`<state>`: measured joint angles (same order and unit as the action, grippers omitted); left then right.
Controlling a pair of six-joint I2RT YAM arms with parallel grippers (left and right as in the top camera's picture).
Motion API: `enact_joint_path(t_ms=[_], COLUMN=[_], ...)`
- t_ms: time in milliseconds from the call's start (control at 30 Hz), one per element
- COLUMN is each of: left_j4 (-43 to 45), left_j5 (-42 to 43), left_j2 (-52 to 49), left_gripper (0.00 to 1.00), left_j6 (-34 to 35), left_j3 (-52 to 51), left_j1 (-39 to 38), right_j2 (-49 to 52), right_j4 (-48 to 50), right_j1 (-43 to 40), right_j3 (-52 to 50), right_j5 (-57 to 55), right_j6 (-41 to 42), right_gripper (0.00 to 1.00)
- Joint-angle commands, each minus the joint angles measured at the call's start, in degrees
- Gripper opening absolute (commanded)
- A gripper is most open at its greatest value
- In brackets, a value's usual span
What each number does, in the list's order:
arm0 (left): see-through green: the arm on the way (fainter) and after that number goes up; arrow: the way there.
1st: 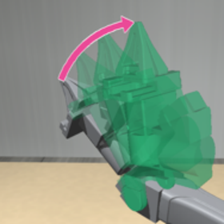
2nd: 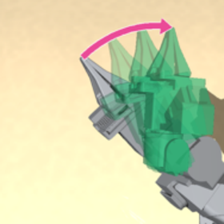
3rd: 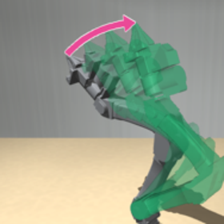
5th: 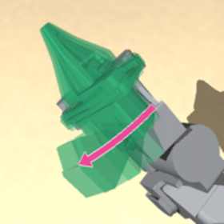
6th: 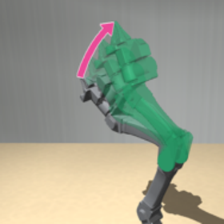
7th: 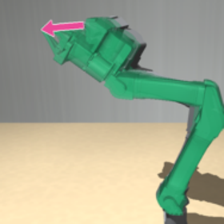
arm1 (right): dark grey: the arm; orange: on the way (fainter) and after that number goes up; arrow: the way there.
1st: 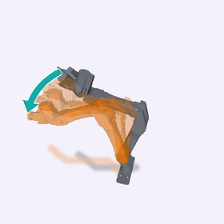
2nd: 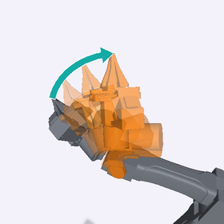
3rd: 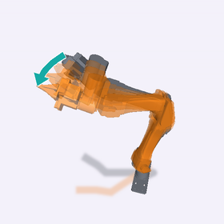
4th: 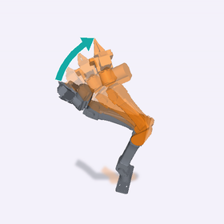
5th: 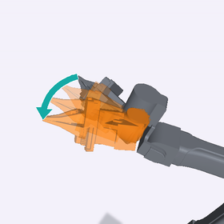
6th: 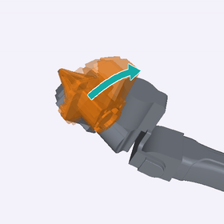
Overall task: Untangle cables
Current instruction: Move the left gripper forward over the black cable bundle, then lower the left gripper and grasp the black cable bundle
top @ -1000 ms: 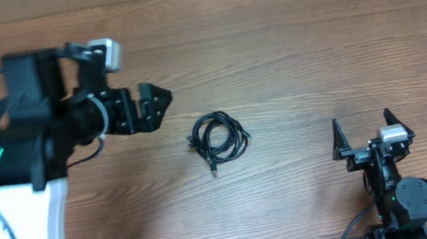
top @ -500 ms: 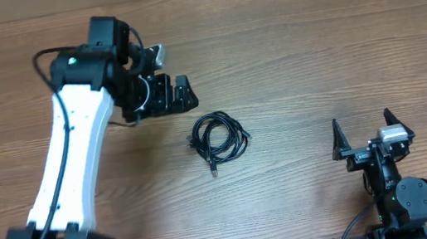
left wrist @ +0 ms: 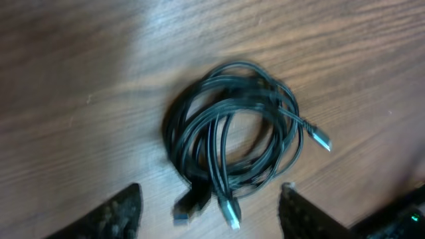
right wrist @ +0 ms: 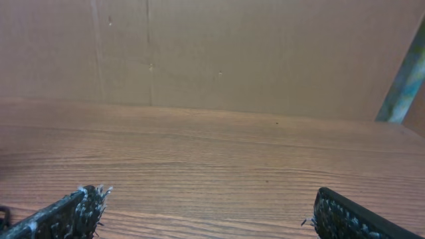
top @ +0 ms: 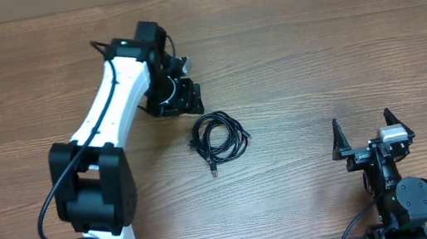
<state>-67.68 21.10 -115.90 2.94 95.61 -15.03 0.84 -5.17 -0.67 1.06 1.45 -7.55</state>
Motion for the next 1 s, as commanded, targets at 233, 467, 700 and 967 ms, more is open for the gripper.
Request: enact_joint_path(t_ms=[233,467,700,967], left_j4=[3.41,3.89,4.98,-4.57], left_j5=[-6.56,-8.20,-8.17,-5.07], left_j2=[-8.39,-11.23,-11.21,-11.06], left_gripper=[0.59,0.47,0.04,0.04], left_j6=[-1.07,-1.53,-1.14,2.43], left_j3=[0.96,0.94,0.98,14.60], left_j1=[-3.89,-5.27,-5.25,-5.16], right_j2=[-0.68,-0.68,-0.68,-0.68], right_j4=[0.35,0.35,0.35,0.35], right_j1=[0.28,0.28,0.28,0.28], right_j3=[-0.57,-0.57,-0.57,-0.57], right_j5=[-0.33,-0.33,-0.33,-0.33], right_j6=[-0.24,-0.24,-0.24,-0.24], right_gripper=[1.00,1.00,1.00,1.00])
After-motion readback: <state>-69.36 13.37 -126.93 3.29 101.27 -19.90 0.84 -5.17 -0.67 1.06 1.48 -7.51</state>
